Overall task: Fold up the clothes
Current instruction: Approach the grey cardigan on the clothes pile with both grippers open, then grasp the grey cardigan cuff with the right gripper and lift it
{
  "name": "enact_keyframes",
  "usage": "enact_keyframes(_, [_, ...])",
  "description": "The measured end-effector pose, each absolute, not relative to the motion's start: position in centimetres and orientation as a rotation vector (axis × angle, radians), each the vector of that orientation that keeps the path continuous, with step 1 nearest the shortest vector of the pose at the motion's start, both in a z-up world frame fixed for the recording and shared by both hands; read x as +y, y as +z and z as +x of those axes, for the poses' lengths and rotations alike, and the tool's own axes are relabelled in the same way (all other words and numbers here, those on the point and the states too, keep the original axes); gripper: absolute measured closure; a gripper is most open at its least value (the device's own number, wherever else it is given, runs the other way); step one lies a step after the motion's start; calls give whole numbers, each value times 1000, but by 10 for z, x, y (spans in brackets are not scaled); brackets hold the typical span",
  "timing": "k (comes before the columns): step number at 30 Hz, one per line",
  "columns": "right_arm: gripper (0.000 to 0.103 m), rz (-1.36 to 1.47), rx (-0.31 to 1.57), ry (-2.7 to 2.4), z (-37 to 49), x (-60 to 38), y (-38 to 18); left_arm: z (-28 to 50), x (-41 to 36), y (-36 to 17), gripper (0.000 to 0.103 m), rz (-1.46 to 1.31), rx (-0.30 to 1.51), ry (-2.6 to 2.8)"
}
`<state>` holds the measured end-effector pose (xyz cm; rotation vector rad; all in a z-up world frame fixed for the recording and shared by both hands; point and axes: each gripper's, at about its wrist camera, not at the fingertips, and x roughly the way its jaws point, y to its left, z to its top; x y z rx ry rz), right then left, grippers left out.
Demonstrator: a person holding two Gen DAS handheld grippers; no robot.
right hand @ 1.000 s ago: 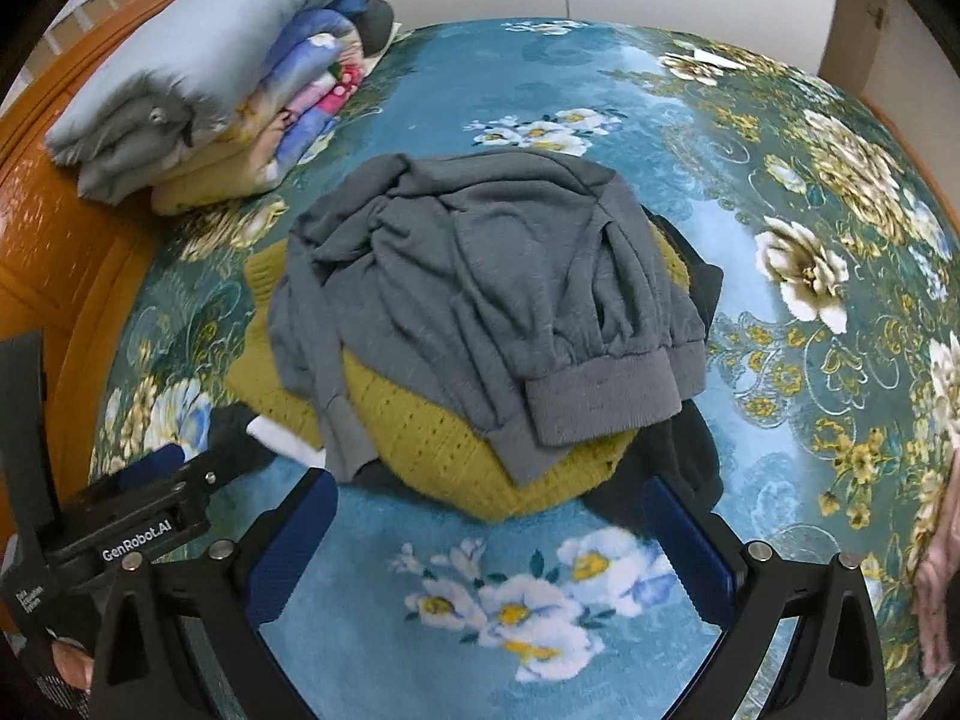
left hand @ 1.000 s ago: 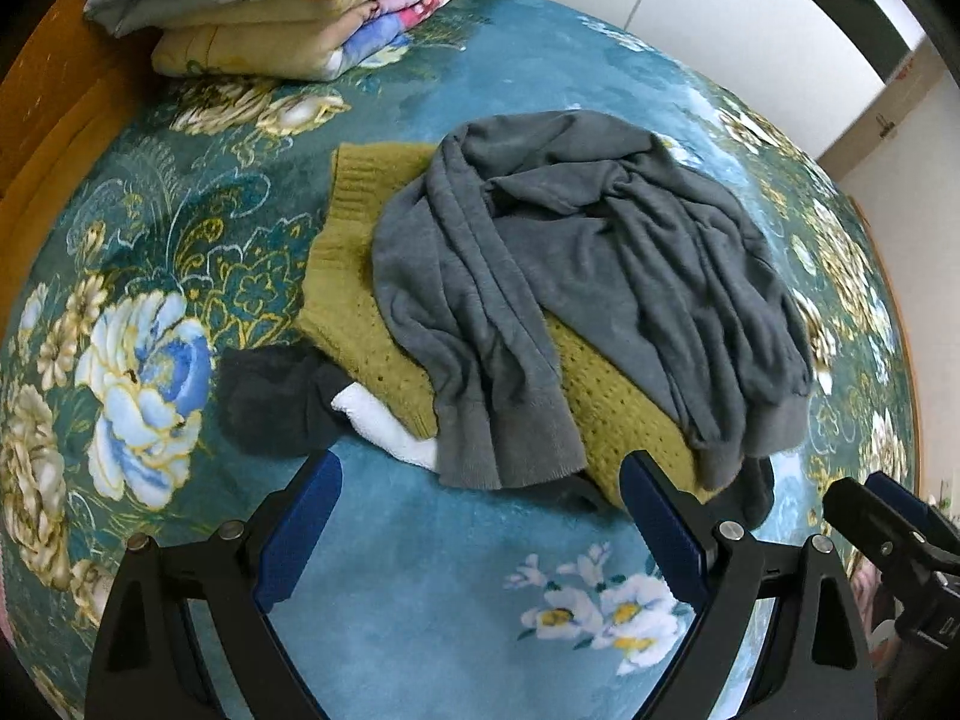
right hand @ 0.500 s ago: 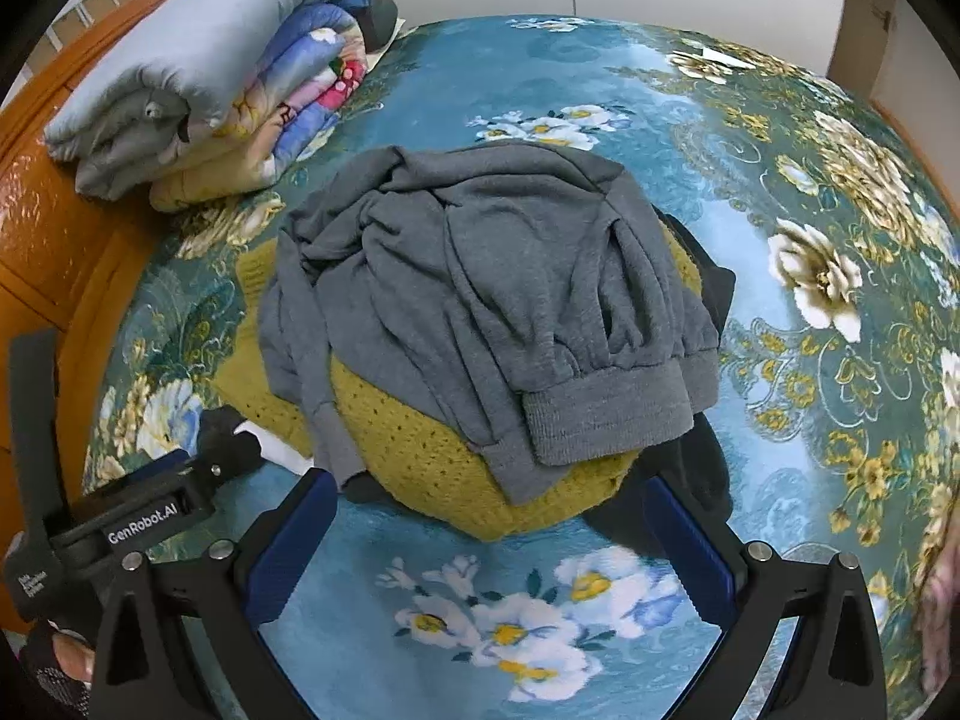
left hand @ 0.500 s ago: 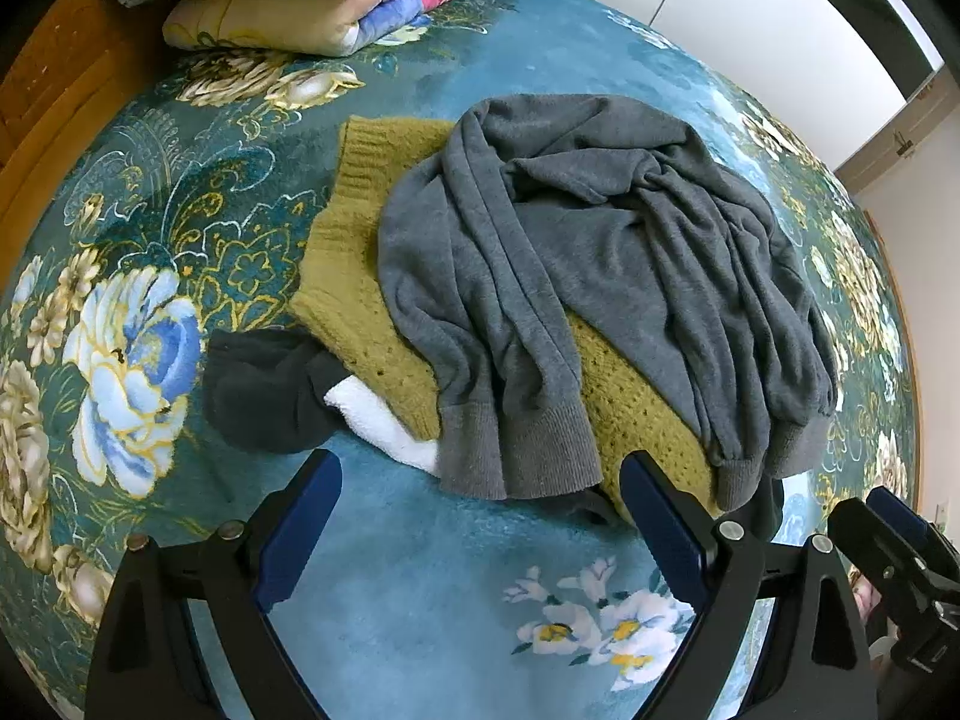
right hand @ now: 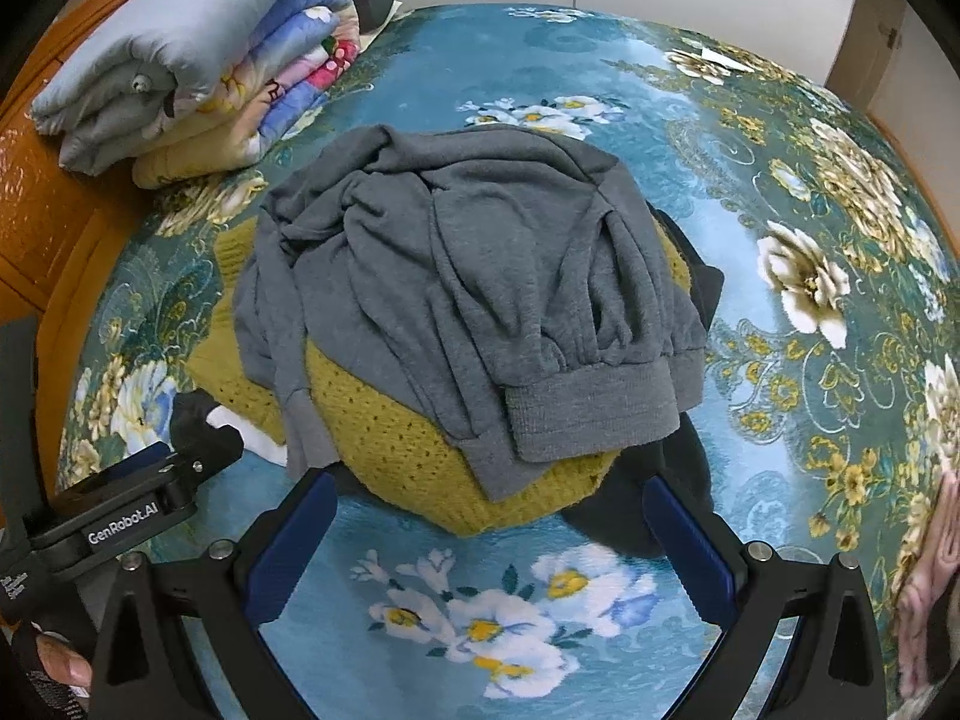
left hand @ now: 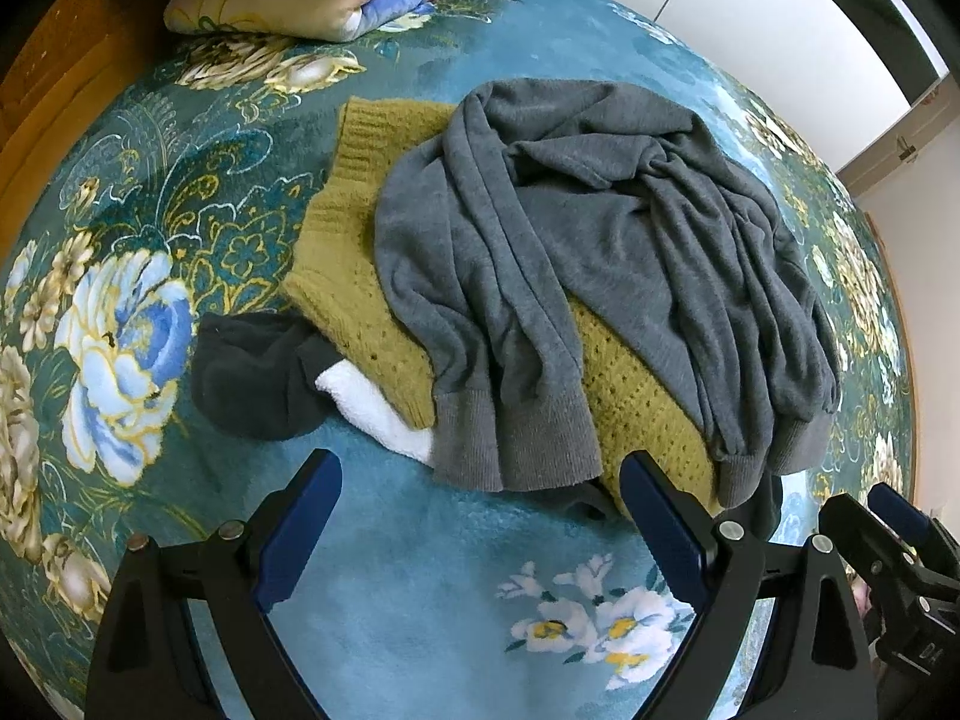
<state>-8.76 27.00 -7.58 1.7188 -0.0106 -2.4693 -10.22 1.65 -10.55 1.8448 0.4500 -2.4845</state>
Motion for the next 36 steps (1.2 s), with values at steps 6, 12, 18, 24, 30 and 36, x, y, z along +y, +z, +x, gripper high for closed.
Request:
enact_keyframes(6, [0, 1724, 19, -2472, -88, 267, -75, -103, 18, -108, 9, 1855, 464, -2481])
enact_keyframes(12, [0, 1725, 29, -2460, -89, 266, -77, -103, 18, -109, 9, 1860, 481, -2475])
enact_keyframes(18, [0, 1725, 26, -2455, -89, 265, -81, -102, 18, -112, 9, 1867, 490, -2472])
enact_keyframes(24, [0, 1739, 24, -2450, -94, 271, -83, -98, 12, -110, 9, 1876, 498, -2466])
enact_keyframes(30, [23, 1790, 90, -2467, -133, 289, -101, -81, -14, -101, 9, 1829, 563, -2420])
enact_keyframes(36, [66, 1891, 92, -2390, -149, 280, -124, -60, -33, -100, 9, 1845, 564, -2360])
